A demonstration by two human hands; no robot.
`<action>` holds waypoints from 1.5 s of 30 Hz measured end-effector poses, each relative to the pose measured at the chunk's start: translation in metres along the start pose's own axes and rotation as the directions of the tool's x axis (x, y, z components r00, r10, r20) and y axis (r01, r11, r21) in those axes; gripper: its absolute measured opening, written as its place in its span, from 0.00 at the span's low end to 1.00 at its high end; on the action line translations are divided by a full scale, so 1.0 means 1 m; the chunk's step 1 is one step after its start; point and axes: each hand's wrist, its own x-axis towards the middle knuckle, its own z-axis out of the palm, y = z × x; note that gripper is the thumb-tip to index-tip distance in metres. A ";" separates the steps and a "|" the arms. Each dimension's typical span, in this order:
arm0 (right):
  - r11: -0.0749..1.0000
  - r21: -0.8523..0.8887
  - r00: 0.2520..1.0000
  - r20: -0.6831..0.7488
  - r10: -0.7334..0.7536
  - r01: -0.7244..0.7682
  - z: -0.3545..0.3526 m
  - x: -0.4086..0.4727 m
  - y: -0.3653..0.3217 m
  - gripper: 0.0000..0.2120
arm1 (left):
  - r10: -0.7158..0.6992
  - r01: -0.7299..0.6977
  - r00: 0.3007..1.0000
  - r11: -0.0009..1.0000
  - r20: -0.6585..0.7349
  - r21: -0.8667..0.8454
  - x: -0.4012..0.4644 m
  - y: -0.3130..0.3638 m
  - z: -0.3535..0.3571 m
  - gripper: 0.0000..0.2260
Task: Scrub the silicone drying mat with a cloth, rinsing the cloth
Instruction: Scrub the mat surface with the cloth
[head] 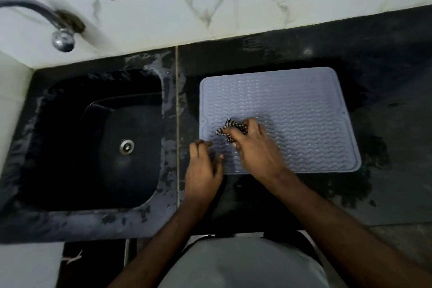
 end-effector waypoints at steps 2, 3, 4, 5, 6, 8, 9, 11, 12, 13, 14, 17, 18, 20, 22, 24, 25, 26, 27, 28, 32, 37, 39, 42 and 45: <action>0.998 -0.041 0.998 0.040 -0.039 0.040 0.006 0.011 -0.009 0.23 | -0.043 0.041 0.999 0.992 -0.010 -0.119 -0.002 -0.006 -0.001 0.15; 0.995 -0.075 0.996 0.067 -0.054 0.059 0.009 0.015 -0.013 0.24 | -0.058 0.058 0.998 0.988 0.004 -0.146 -0.002 -0.010 -0.001 0.16; 0.990 -0.119 0.993 0.093 -0.067 0.078 0.010 0.018 -0.017 0.23 | -0.063 0.065 0.998 0.984 0.021 -0.164 -0.002 -0.013 -0.001 0.16; 0.980 -0.174 0.990 0.119 -0.079 0.100 0.012 0.020 -0.022 0.23 | -0.060 0.066 0.998 0.982 0.035 -0.180 -0.001 -0.015 -0.001 0.16; 0.967 -0.226 0.986 0.145 -0.088 0.119 0.014 0.021 -0.026 0.21 | -0.058 0.066 0.997 0.979 0.045 -0.192 0.000 -0.018 -0.002 0.15; 0.950 -0.280 0.976 0.202 -0.079 0.135 0.016 0.023 -0.033 0.21 | -0.053 0.065 0.996 0.979 0.067 -0.192 0.003 -0.020 -0.003 0.15; 0.949 -0.287 0.972 0.224 -0.066 0.131 0.016 0.024 -0.034 0.22 | -0.047 0.061 0.995 0.983 0.083 -0.175 0.003 -0.018 -0.003 0.16; 0.951 -0.288 0.968 0.249 -0.038 0.111 0.012 0.026 -0.034 0.25 | -0.024 0.037 0.994 0.992 0.104 -0.119 0.003 -0.015 -0.001 0.20; 0.951 -0.292 0.967 0.252 -0.029 0.105 0.009 0.026 -0.032 0.25 | -0.011 0.020 0.994 0.996 0.108 -0.087 0.003 -0.013 0.001 0.22; 0.949 -0.298 0.967 0.254 -0.023 0.100 0.007 0.026 -0.030 0.25 | -0.005 0.012 0.994 0.998 0.109 -0.059 0.004 -0.010 0.003 0.24; 0.948 -0.302 0.967 0.253 -0.018 0.096 0.005 0.025 -0.027 0.24 | -0.015 0.019 0.994 0.999 0.109 -0.038 0.005 -0.007 0.004 0.27; 0.948 -0.309 0.973 0.232 0.000 0.073 0.003 0.018 -0.020 0.20 | -0.090 0.087 0.989 0.996 0.122 0.026 0.015 0.000 0.007 0.30; 0.950 -0.306 0.975 0.220 0.014 0.056 0.003 0.016 -0.018 0.20 | -0.106 0.100 0.987 0.994 0.124 0.053 0.018 0.001 0.008 0.30; 0.956 -0.294 0.979 0.201 0.044 0.017 0.002 0.012 -0.012 0.21 | -0.115 0.100 0.986 0.988 0.122 0.119 0.019 0.003 0.012 0.32; 0.954 -0.299 0.979 0.192 0.063 -0.003 0.000 0.011 -0.006 0.24 | -0.119 0.096 0.986 0.978 0.118 0.183 0.017 0.003 0.017 0.37; 0.950 -0.312 0.980 0.185 0.079 -0.018 -0.005 0.009 0.001 0.24 | -0.131 0.107 0.987 0.970 0.097 0.218 0.017 0.003 0.021 0.41; 0.949 -0.314 0.980 0.178 0.087 -0.028 -0.007 0.007 0.005 0.22 | -0.139 0.116 0.986 0.967 0.087 0.227 0.018 0.005 0.022 0.42; 0.947 -0.318 0.981 0.167 0.096 -0.039 -0.009 0.006 0.009 0.21 | -0.150 0.127 0.985 0.961 0.079 0.245 0.019 0.007 0.023 0.43; 0.945 -0.322 0.982 0.158 0.105 -0.049 -0.012 0.004 0.014 0.20 | -0.160 0.133 0.984 0.950 0.075 0.283 0.019 0.011 0.025 0.45; 0.946 -0.321 0.981 0.158 0.110 -0.054 -0.014 0.003 0.018 0.19 | -0.156 0.124 0.985 0.933 0.069 0.339 0.019 0.016 0.026 0.45; 0.960 -0.273 0.977 0.176 0.117 -0.066 -0.020 0.003 0.029 0.14 | 0.088 -0.125 0.988 0.942 0.130 0.312 0.019 0.045 0.046 0.40; 0.968 -0.245 0.981 0.165 0.100 -0.058 -0.021 0.006 0.036 0.13 | 0.149 -0.114 0.941 0.985 0.305 -0.130 0.021 0.053 0.073 0.52; 0.968 -0.246 0.982 0.165 0.089 -0.046 -0.021 0.003 0.041 0.11 | 0.135 -0.112 0.957 0.988 0.257 -0.105 0.019 0.049 0.079 0.55; 0.960 -0.270 0.985 0.134 0.111 -0.072 -0.021 -0.006 0.047 0.11 | 0.100 -0.093 0.964 0.995 0.247 -0.040 0.022 0.054 0.083 0.56; 0.938 -0.309 0.978 0.091 0.190 -0.154 -0.027 -0.015 0.064 0.12 | 0.026 -0.046 0.957 0.997 0.287 0.062 0.024 0.066 0.084 0.54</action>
